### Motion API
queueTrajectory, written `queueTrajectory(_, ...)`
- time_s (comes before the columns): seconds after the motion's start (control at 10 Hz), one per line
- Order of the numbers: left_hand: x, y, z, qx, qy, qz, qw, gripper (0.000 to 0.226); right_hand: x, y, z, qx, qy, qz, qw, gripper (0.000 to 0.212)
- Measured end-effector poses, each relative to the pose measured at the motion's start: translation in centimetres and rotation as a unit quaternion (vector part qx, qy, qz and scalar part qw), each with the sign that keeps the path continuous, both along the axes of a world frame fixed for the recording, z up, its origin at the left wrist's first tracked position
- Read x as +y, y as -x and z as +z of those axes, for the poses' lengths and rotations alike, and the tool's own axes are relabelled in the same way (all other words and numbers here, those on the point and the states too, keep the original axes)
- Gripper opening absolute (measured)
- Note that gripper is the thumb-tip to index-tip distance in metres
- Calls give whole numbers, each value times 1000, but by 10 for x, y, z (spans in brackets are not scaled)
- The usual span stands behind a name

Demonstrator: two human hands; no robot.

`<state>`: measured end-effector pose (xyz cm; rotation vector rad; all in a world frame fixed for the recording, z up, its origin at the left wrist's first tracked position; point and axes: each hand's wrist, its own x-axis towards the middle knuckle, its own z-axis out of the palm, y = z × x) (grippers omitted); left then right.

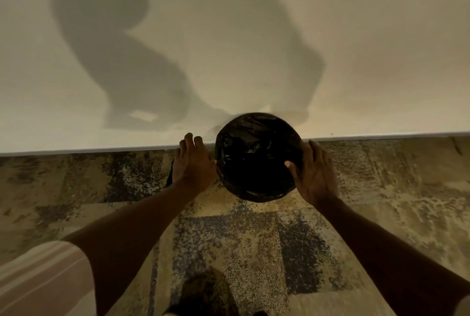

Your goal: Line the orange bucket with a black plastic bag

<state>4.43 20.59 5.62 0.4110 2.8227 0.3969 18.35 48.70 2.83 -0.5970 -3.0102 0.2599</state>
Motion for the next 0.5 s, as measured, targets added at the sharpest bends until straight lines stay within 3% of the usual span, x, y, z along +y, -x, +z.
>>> queueTrajectory(0.2,-19,-8,58,30,61,-70,995,42,-14,-10,59,-16,8,29,999,62)
queueTrajectory(0.5,-35,-12,141,41,92,-126,987,63,-33,-2,148,5,55,40,998,63)
